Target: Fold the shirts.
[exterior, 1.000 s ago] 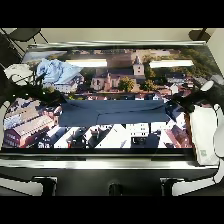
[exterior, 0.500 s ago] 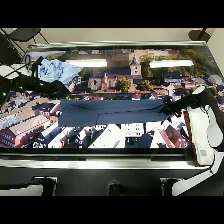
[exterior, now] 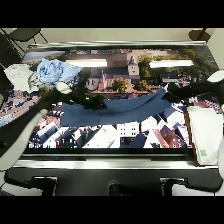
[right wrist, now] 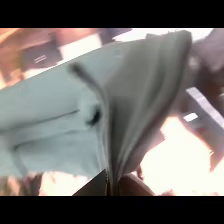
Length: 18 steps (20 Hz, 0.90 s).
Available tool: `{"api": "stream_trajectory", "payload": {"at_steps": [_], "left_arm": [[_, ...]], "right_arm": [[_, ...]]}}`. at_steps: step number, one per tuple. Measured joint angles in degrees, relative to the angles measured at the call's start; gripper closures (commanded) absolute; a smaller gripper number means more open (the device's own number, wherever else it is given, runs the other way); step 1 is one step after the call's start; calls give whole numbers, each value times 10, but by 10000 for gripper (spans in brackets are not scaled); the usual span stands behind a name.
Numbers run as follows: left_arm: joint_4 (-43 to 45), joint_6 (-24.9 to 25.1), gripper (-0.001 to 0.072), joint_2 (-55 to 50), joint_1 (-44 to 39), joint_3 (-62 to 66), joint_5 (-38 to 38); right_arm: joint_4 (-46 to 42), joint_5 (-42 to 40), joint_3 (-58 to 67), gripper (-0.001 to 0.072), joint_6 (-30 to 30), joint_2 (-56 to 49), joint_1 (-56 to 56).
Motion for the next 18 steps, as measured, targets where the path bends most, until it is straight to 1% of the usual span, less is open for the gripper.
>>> {"api": "stream_trajectory", "payload": {"at_steps": [3, 7, 11, 13, 15, 16, 18], "left_arm": [[-97, -1, 671, -68, -43, 20, 43], [-177, -1, 671, -130, -91, 44, 73], [-258, 1, 672, -159, -146, 52, 128], [-296, 27, 674, -161, -160, 54, 152], [-303, 59, 674, -145, -152, 56, 161], [-287, 70, 674, -129, -141, 56, 157], [-220, 79, 674, -82, -104, 57, 143]], "right_arm": [[3, 15, 0, 672, -1, 92, 35], [8, 26, 0, 672, 16, 201, 64], [18, 27, 0, 672, 40, 271, 73], [21, 27, 0, 673, 51, 282, 75], [23, 27, 0, 673, 58, 272, 76], [28, 25, 0, 673, 58, 260, 77], [47, 14, 0, 673, 56, 226, 88]]}}
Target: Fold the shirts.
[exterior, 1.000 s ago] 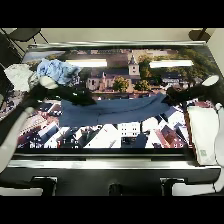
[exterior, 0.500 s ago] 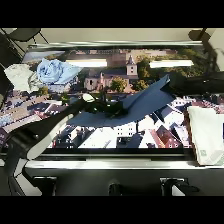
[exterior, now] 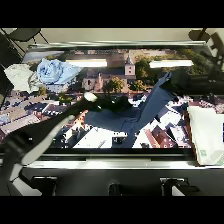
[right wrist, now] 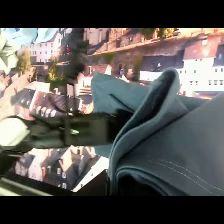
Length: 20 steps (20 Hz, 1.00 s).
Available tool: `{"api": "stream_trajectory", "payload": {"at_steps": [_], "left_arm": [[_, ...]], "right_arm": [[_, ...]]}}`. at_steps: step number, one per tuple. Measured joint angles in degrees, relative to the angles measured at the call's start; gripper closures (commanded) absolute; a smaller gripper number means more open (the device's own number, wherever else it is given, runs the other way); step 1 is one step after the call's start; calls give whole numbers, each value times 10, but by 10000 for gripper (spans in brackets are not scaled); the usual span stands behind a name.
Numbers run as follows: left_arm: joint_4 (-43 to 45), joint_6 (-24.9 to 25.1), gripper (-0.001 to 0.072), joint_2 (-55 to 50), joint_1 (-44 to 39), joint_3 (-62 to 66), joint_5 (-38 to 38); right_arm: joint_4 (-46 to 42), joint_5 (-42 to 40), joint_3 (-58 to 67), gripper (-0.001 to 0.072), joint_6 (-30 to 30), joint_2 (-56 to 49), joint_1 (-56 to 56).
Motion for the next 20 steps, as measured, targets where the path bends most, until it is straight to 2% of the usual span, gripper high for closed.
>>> {"api": "stream_trajectory", "payload": {"at_steps": [5, 10, 11, 12, 13, 14, 15, 18, 20], "left_arm": [[188, -21, 673, 165, 148, 1, -39], [257, -31, 672, 297, 284, 1, -84], [262, -33, 672, 317, 302, 1, -90], [264, -34, 672, 333, 314, 1, -97], [268, -35, 672, 347, 323, 1, -103], [271, -35, 673, 357, 329, 1, -107], [273, -35, 672, 364, 333, 1, -109], [276, -35, 672, 376, 336, -1, -118], [279, -35, 672, 379, 338, -4, -120]], "right_arm": [[44, -95, 0, 672, -16, -113, 118], [92, -217, 0, 669, -20, -238, 241], [101, -233, 0, 643, -20, -260, 257], [110, -249, 0, 573, -20, -282, 271], [120, -264, 0, 381, -19, -300, 281], [129, -275, 0, 92, -16, -317, 290], [134, -282, 0, 46, -14, -329, 295], [140, -280, 0, 60, -11, -341, 284], [111, -256, 0, 60, -9, -326, 252]]}}
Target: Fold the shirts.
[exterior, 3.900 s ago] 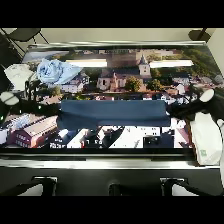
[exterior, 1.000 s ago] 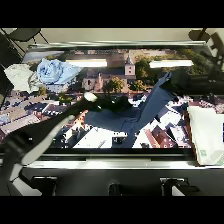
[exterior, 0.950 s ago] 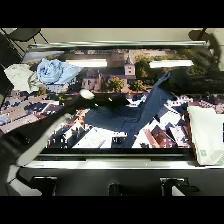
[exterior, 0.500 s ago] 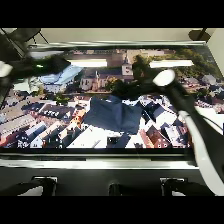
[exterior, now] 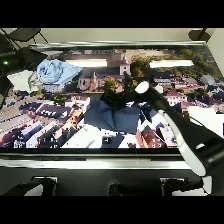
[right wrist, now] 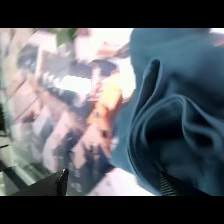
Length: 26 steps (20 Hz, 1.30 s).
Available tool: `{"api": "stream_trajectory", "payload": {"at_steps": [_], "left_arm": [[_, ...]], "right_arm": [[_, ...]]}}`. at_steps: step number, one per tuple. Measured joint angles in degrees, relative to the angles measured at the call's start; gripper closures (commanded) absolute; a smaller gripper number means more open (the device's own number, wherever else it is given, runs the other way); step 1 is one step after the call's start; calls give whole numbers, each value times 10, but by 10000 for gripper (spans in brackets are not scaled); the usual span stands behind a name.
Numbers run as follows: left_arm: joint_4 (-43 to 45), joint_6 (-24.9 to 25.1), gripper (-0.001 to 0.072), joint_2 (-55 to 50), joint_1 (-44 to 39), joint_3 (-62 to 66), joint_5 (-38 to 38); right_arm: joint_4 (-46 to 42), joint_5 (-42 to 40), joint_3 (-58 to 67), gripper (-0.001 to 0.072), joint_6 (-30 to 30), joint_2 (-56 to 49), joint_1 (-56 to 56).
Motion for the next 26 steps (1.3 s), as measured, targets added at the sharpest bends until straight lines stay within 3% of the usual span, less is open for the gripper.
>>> {"api": "stream_trajectory", "payload": {"at_steps": [5, 8, 13, 18, 19, 20, 21, 26], "left_arm": [[16, 0, 672, 3, 1, -3, -6], [20, 0, 672, 3, 2, -4, -7], [21, 0, 672, 3, 0, -4, -10], [22, 0, 671, 3, 1, -4, -18], [22, 0, 671, 3, 1, -4, -18], [22, 0, 672, 3, 1, -4, -19], [22, 0, 671, 3, 1, -4, -19], [22, 0, 671, 3, 1, -4, -21]], "right_arm": [[-189, 144, -2, 76, 24, 58, -127], [-256, 211, -43, 77, 35, 71, -179], [-172, 165, -169, 150, 35, 58, -205], [-57, 124, -211, 156, 3, 17, -210], [-44, 119, -214, 189, 0, 12, -208], [-35, 117, -216, 380, -3, 8, -203], [-30, 111, -218, 678, -5, 3, -196], [-10, 97, -188, 671, -50, 11, -186]]}}
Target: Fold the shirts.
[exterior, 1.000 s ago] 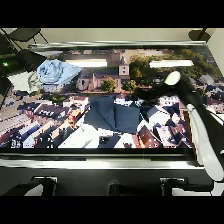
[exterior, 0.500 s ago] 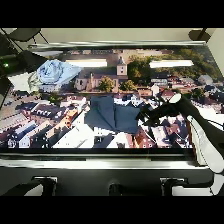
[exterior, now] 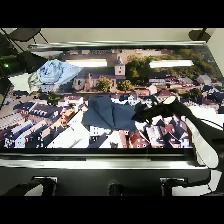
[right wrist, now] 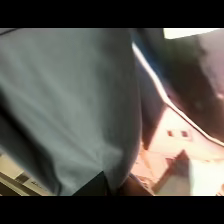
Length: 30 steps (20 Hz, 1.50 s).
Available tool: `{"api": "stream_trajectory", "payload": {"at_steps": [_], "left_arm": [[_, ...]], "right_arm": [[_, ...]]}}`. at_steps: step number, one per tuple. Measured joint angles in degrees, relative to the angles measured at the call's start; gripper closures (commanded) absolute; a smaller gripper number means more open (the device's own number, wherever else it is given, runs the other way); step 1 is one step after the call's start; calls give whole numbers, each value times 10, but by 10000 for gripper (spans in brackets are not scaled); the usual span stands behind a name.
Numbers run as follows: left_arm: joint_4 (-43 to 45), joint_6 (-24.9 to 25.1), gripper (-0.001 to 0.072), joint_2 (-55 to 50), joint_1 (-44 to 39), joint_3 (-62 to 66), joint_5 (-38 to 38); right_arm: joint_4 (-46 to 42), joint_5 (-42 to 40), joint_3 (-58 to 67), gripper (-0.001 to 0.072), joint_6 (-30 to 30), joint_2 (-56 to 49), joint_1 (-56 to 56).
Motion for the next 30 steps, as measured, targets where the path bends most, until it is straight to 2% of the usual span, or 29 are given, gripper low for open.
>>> {"api": "stream_trajectory", "payload": {"at_steps": [4, 12, 17, 23, 26, 30], "left_arm": [[0, 0, 671, 0, 0, 0, 0], [0, 15, 671, 0, 0, 0, 0], [0, 17, 671, 0, 0, 0, 0], [0, 22, 671, 0, 0, 0, -2], [0, 27, 671, 0, 0, 0, -2], [0, 30, 671, 0, 0, 0, -2]], "right_arm": [[-14, 42, 112, 671, -6, 51, -56], [-149, 191, 352, 671, 90, 115, -273], [-183, 235, 402, 671, 123, 123, -405], [-197, 260, 454, 670, 187, 128, -507], [-225, 314, 474, 670, 209, 132, -540], [-297, 393, 447, 670, 209, 143, -551]]}}
